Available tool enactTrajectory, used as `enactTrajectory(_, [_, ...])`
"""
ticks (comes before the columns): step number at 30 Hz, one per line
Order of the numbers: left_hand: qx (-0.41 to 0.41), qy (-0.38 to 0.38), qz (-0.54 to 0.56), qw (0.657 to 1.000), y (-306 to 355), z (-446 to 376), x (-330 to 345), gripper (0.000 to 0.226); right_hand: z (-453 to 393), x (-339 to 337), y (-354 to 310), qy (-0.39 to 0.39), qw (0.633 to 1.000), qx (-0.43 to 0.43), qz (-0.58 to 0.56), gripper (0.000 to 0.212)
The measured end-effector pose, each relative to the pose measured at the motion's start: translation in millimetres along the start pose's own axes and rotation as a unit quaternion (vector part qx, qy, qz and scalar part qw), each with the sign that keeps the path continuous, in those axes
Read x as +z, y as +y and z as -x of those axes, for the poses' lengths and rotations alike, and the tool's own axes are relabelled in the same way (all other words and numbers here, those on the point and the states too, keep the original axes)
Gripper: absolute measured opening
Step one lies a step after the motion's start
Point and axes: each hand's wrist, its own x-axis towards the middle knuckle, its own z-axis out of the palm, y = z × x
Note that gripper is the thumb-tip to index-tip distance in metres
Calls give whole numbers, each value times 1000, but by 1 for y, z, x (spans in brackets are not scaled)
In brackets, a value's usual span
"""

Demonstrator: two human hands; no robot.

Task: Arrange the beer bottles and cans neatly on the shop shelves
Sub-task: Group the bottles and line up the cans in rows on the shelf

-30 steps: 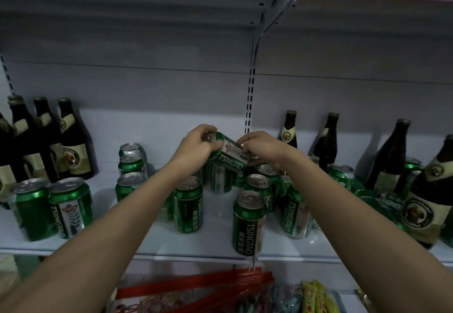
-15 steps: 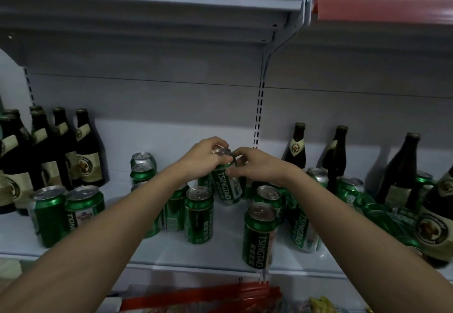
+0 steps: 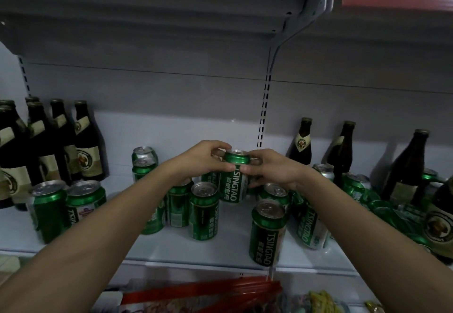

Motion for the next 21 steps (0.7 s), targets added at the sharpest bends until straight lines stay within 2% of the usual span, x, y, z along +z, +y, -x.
enactTrajectory(3, [-7, -2, -41, 999, -3, -1, 4, 70, -5, 2, 0, -9, 997, 7, 72, 41])
enactTrajectory(6, [14, -17, -114, 993, -7, -4, 8, 62, -12, 3, -6, -19, 982, 1, 188, 36])
enactTrajectory(9, [16, -36, -207, 978, -9, -5, 16, 52, -19, 6, -8, -38, 941, 9, 336, 35])
enactTrajectory(11, [6, -51, -237, 970, -13, -8, 21, 53, -21, 11, -7, -57, 921, 23, 385, 33])
enactTrajectory(18, [-23, -85, -254, 963, -16, -8, 24, 54, -25, 12, -7, -82, 914, 26, 397, 30])
enactTrajectory(21, [-7, -83, -237, 968, -15, -7, 24, 44, -22, 7, -9, -67, 936, 2, 345, 31])
